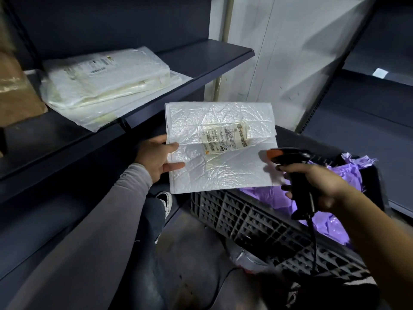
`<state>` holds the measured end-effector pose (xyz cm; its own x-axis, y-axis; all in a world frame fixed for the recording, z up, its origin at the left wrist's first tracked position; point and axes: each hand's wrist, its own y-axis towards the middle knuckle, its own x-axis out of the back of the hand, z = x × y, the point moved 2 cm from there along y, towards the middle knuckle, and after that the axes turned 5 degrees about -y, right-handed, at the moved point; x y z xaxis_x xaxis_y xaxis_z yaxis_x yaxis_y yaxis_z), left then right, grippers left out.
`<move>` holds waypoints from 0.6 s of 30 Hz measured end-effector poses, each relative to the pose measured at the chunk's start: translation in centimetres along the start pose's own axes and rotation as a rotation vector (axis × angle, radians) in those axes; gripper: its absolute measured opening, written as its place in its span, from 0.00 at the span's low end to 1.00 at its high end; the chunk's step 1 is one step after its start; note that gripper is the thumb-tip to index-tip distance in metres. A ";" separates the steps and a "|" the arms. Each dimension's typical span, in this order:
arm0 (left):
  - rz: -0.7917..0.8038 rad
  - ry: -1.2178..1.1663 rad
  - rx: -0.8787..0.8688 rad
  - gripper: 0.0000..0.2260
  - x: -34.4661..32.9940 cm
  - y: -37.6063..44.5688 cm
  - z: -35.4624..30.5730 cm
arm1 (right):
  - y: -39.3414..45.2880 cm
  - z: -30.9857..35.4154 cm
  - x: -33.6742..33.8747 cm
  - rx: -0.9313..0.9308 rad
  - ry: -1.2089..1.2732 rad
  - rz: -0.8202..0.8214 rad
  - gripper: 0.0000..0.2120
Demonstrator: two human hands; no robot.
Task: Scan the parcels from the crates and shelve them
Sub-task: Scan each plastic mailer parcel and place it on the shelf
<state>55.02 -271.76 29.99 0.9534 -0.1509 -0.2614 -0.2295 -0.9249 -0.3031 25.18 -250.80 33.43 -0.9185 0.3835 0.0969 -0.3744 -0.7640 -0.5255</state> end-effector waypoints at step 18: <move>-0.014 0.069 0.025 0.12 1.4 -2.7 -0.1 | 0.1 1.0 0.1 0.276 0.021 -0.070 0.11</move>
<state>56.99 -269.52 30.51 0.9676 -0.1624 -0.1935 -0.2200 -0.9182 -0.3293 24.97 -251.37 34.24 -0.8876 0.4483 0.1059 -0.4596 -0.8468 -0.2676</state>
